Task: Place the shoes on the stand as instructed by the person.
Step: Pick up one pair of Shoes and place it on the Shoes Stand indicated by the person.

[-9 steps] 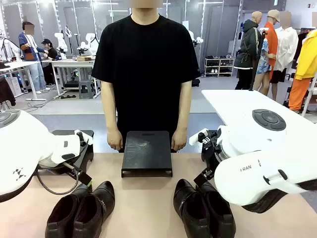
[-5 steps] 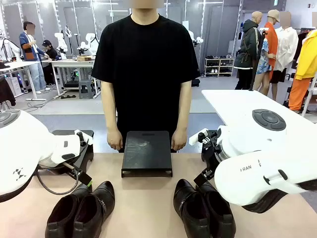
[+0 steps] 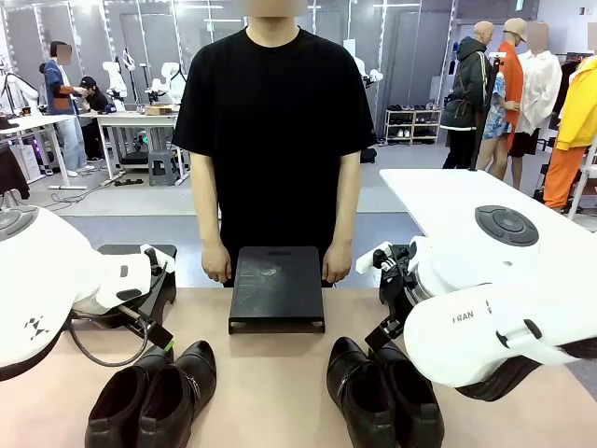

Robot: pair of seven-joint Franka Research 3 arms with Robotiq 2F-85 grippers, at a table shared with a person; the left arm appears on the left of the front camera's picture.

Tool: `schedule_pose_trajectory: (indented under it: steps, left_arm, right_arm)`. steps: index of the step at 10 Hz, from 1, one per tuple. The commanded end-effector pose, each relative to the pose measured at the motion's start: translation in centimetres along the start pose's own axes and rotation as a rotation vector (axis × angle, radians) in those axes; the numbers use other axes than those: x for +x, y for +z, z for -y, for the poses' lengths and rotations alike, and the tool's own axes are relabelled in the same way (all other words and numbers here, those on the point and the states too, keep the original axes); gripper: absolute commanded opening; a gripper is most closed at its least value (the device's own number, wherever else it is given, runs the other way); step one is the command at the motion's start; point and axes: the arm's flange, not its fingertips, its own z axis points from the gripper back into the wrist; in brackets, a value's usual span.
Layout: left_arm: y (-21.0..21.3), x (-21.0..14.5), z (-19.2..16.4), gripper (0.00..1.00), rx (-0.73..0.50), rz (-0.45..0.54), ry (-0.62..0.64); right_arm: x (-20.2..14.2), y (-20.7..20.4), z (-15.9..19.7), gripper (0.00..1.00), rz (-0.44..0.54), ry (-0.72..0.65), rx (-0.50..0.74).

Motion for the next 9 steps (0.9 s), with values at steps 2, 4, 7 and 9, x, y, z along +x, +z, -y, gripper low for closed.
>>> schedule_pose_trajectory:
  steps: [2, 4, 7, 9]
  left_arm:
    - [1.5, 1.4, -0.4, 1.00, 0.038, -0.001, -0.055]
    - [4.9, 3.5, -1.7, 1.00, -0.045, -0.042, -0.004]
    - [9.6, 4.1, -4.7, 1.00, -0.300, -0.021, 0.084]
    - [12.2, 1.9, -8.7, 1.00, -0.570, 0.019, 0.159]
  right_arm:
    - [1.5, 1.4, 0.8, 1.00, -0.001, -0.022, 0.014]
    - [3.7, 4.4, 1.8, 1.00, -0.017, -0.046, 0.056]
    - [4.3, 9.8, 4.3, 1.00, 0.030, -0.123, 0.171]
    - [1.9, 11.9, 8.1, 1.00, 0.030, -0.237, 0.396]
